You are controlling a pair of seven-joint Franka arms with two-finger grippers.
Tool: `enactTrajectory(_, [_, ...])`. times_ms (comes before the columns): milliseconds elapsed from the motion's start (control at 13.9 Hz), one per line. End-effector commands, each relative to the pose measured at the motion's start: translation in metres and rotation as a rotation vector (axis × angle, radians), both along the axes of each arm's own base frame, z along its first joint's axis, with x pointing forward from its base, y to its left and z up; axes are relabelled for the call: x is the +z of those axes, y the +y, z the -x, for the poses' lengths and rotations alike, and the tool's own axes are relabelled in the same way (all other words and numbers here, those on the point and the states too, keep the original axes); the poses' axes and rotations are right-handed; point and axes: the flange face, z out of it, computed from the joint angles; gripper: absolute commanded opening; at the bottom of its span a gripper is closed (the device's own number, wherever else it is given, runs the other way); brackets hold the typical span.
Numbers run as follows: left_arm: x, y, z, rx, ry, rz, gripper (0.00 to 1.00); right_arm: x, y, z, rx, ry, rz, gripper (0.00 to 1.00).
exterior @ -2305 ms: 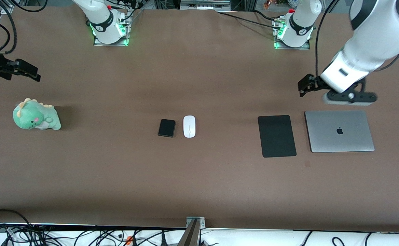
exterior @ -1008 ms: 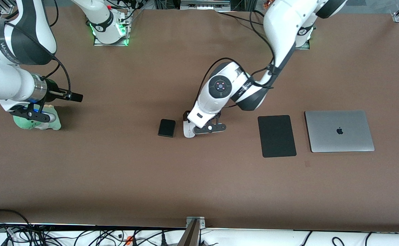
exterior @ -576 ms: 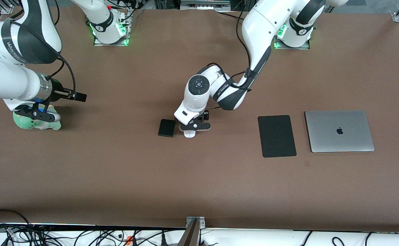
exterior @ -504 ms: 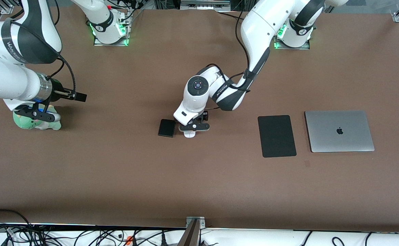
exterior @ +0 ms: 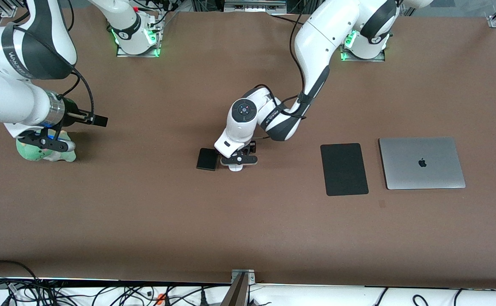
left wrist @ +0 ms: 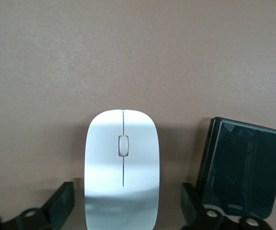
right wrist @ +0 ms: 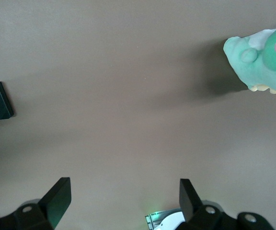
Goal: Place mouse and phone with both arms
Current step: 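Lower the left gripper and grasp the white mouse, then carry the mouse onto the mouse pad while the right gripper reaches the phone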
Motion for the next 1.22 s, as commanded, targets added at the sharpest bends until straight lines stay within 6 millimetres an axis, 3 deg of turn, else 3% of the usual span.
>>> enactTrajectory(0, [-0.001, -0.001, -0.007, -0.073, -0.041, -0.014, 0.69, 0.002, 0.002, 0.002, -0.015, -0.005, -0.015, 1.0])
enactTrajectory(216, [0.006, 0.007, -0.016, -0.082, -0.045, -0.017, 0.3, 0.003, 0.004, 0.002, -0.012, -0.007, -0.015, 1.0])
enactTrajectory(360, [0.021, 0.024, -0.036, -0.071, -0.063, -0.01, 0.21, 0.003, 0.004, 0.002, -0.012, -0.007, -0.015, 1.0])
enactTrajectory(504, [0.041, 0.063, -0.069, -0.061, -0.071, -0.001, 0.18, 0.003, 0.005, 0.002, -0.01, -0.007, -0.015, 1.0])
enactTrajectory(792, [0.078, 0.141, -0.11, -0.144, -0.013, -0.043, 0.05, 0.004, 0.008, 0.001, -0.009, -0.008, -0.033, 1.0])
enactTrajectory(864, [0.084, 0.161, -0.114, -0.149, -0.002, -0.053, 0.0, 0.006, 0.009, 0.001, -0.007, -0.017, -0.037, 1.0])
enactTrajectory(1008, [0.093, 0.209, -0.119, -0.132, 0.017, -0.07, 0.0, 0.005, 0.019, -0.003, 0.01, -0.042, -0.046, 1.0])
enactTrajectory(1153, [0.097, 0.255, -0.112, -0.128, 0.043, -0.09, 0.0, -0.005, 0.047, -0.009, 0.023, -0.071, -0.078, 1.0])
